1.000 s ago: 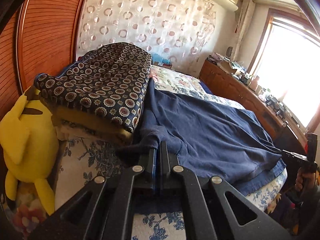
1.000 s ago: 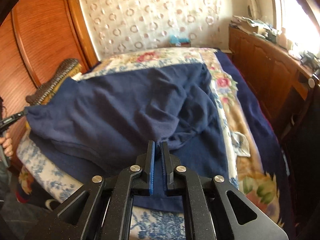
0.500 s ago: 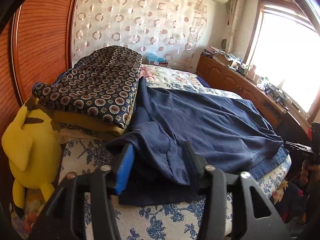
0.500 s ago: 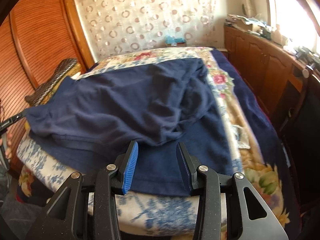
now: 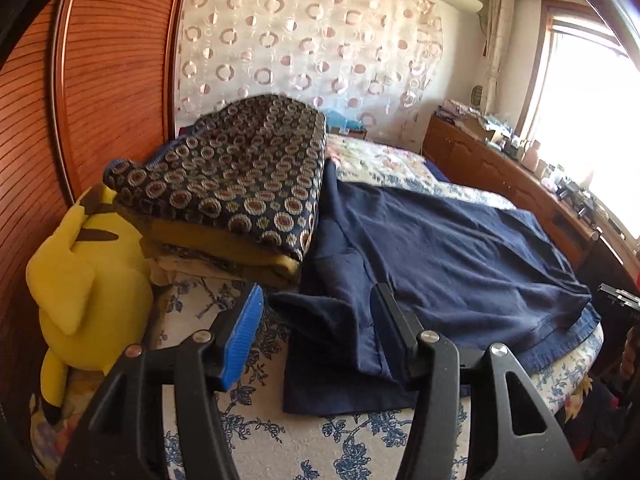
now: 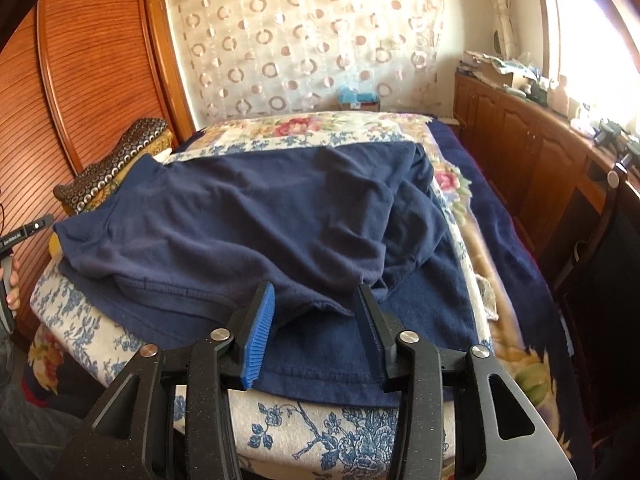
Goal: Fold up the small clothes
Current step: 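Open both grippers and smooth the folded shirt flat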
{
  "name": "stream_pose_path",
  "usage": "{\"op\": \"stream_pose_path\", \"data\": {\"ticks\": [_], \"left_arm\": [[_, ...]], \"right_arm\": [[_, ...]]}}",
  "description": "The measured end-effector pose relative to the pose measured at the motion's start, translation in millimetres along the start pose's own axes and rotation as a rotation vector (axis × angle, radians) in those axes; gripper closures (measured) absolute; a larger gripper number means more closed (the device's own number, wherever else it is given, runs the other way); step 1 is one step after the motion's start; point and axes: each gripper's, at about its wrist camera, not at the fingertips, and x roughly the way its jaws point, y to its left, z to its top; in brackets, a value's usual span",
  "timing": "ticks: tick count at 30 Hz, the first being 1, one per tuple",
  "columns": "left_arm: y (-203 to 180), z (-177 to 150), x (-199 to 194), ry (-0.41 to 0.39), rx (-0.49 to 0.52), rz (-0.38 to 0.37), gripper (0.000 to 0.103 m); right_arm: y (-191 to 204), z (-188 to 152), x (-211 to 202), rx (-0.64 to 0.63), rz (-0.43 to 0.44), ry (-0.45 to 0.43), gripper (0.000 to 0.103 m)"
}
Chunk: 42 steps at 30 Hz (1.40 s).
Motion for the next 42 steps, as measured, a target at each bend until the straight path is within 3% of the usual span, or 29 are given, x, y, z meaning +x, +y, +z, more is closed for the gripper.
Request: {"op": "stream_pose_path", "data": {"ticks": [14, 25, 36, 39, 42], "left_arm": [[7, -18, 40, 0.136, -0.023, 0.027, 0.048], [7, -23, 45, 0.158, -0.028, 0.028, 0.048], [0, -25, 49, 0.163, 0.020, 0.039, 0.048], [0, -24, 49, 0.160, 0.018, 0.021, 0.058], [-2, -23, 50, 0.171, 0.025, -0.021, 0.078]], "right_arm": [[30, 4, 35, -0.053, 0.019, 0.028, 0.043], [40, -9, 72, -0.087, -0.026, 0.113, 0.042], [40, -19, 71, -0.095, -0.029, 0.060, 0.033], [39, -20, 71, -0.095, -0.027, 0.050, 0.033], [40, -21, 70, -0.098, -0.024, 0.045, 0.032]]}}
